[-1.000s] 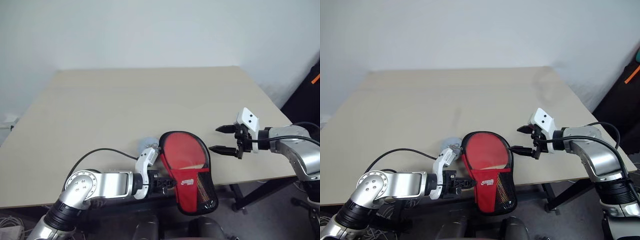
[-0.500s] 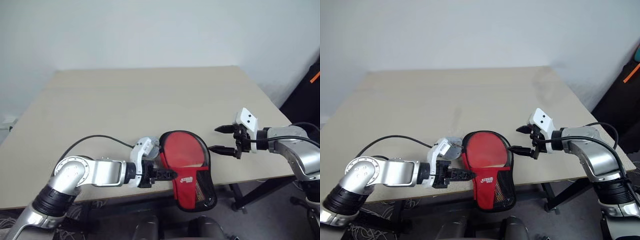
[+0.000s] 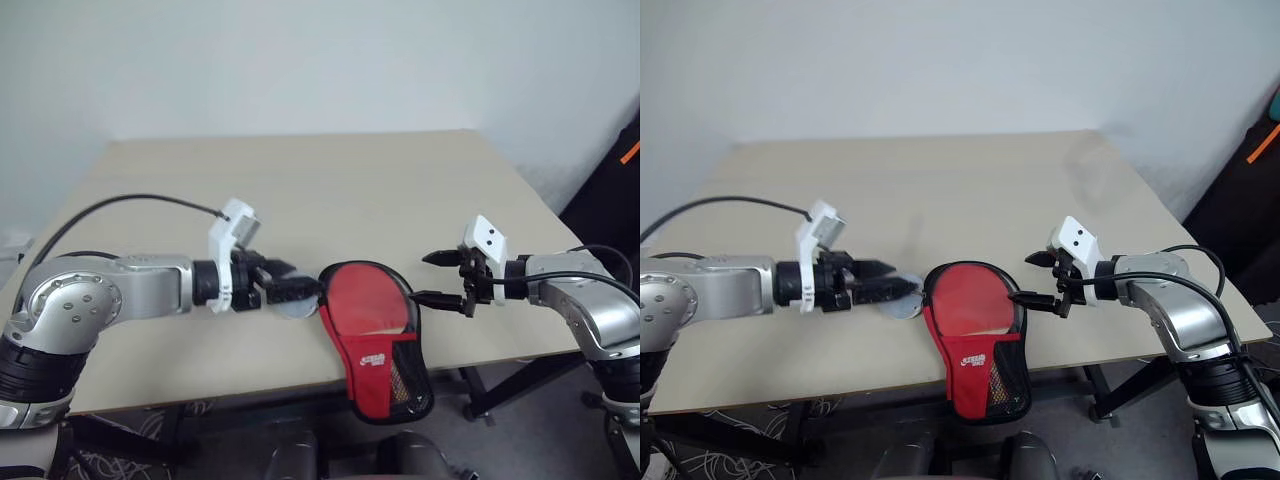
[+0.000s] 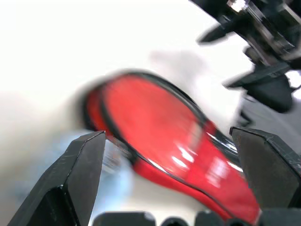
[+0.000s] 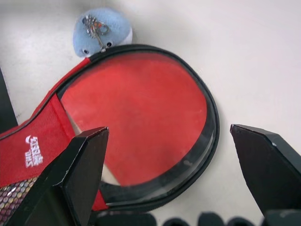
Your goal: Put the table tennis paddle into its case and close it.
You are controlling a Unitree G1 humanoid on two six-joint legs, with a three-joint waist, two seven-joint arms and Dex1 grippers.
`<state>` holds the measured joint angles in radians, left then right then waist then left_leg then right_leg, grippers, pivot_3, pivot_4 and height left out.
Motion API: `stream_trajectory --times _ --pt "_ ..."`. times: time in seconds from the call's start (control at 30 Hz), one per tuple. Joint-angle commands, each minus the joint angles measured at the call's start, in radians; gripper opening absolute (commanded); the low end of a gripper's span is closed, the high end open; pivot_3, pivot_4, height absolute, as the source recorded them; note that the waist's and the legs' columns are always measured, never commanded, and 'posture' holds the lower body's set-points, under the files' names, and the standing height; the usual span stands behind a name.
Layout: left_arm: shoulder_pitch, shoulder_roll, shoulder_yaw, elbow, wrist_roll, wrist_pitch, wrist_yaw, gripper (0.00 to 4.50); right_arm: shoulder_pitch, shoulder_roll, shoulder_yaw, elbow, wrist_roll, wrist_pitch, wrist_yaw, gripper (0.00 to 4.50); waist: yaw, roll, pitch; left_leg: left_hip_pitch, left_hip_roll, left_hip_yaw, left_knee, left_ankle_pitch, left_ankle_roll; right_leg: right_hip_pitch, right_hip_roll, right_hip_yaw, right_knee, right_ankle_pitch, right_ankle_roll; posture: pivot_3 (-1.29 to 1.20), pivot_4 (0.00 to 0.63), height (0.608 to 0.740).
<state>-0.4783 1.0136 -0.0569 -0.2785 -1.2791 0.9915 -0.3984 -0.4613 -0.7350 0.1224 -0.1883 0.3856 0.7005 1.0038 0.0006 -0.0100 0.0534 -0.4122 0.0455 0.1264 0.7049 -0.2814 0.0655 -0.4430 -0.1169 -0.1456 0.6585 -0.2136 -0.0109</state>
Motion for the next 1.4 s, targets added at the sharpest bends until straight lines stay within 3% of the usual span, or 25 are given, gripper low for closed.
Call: stream_trajectory --times 0.03,0.2,0.37,0.7,1.03,1.13,1.4 --pt "0.009 0.007 0.030 -0.004 0.211 -0.155 -0.167 4.48 -0.053 0.034 -0.031 0.003 0.021 0.022 -0.037 4.50 0.000 0.000 0.000 0.000 0.000 0.000 -0.001 0.000 -0.001 0.000 0.000 0.000 0.000 0.000 0.000 0.00 0.000 0.706" --pt "0.128 0.036 0.029 0.054 0.479 -0.381 -0.380 4.48 -0.074 0.106 -0.025 -0.013 0.034 0.074 -0.100 4.50 -0.001 0.001 0.000 0.001 0.002 0.000 -0.004 0.002 -0.003 -0.002 0.001 0.000 -0.001 0.000 0.000 0.00 0.000 0.706" --pt "0.242 -0.011 0.053 0.116 0.655 -0.583 -0.464 4.48 -0.068 0.143 -0.004 -0.039 0.034 0.101 -0.129 4.50 0.002 0.001 0.001 0.000 0.004 0.000 -0.004 0.002 -0.003 -0.002 -0.001 -0.001 -0.001 0.000 0.000 0.00 0.000 0.706" --pt "0.377 -0.183 0.115 0.216 0.745 -0.724 -0.523 4.48 -0.090 0.198 0.004 0.003 0.021 0.117 -0.176 4.50 0.000 0.001 0.001 0.000 0.005 0.000 -0.004 0.002 -0.001 -0.002 -0.001 -0.001 0.000 0.000 0.000 0.00 0.000 0.706" --pt "0.380 -0.287 0.125 0.253 0.805 -0.744 -0.516 4.48 -0.090 0.236 0.012 0.018 0.020 0.118 -0.211 4.50 0.001 0.001 0.000 0.000 0.005 -0.001 -0.003 0.003 0.000 -0.001 -0.001 -0.001 0.000 0.001 -0.001 0.00 0.000 0.706" --pt "0.383 -0.299 0.129 0.252 0.815 -0.745 -0.524 4.50 -0.081 0.265 0.014 0.014 0.025 0.129 -0.230 3.89 0.000 0.001 0.000 0.000 0.005 -0.001 -0.003 0.003 0.000 -0.001 -0.001 -0.001 0.001 0.001 -0.001 0.00 0.000 0.706" --pt "0.388 -0.304 0.137 0.260 0.835 -0.747 -0.556 4.50 -0.063 0.318 0.027 0.016 0.020 0.137 -0.266 1.12 0.000 0.001 0.000 0.000 0.005 -0.001 -0.003 0.003 0.000 -0.001 -0.001 -0.001 0.001 0.001 -0.001 0.00 0.000 0.706"
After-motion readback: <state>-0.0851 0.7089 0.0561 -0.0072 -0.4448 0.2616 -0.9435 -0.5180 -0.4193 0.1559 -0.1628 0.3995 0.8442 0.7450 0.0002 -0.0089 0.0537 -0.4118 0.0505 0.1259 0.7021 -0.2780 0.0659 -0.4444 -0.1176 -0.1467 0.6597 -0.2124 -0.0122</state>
